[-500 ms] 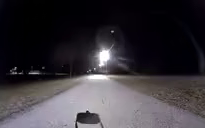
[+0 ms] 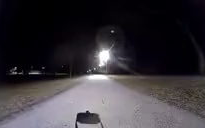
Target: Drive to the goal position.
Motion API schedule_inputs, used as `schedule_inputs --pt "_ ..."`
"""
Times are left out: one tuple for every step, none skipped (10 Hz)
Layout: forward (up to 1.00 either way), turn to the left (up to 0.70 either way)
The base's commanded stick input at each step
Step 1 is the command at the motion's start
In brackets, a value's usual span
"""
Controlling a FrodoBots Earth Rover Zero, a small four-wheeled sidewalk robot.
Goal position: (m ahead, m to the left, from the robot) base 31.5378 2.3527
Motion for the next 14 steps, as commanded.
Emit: schedule_inputs --pt "0.70 0.00" --pt "0.70 0.00" --pt "0.70 0.00" --pt "0.70 0.00" --pt "0.70 0.00" --pt "0.70 0.00" --pt "0.00 0.00" --pt "0.00 0.00" --pt "0.00 0.00" --pt "0.00 0.00" --pt "0.00 0.00" --pt "0.00 0.00" --pt "0.00 0.00" --pt "0.43 0.00"
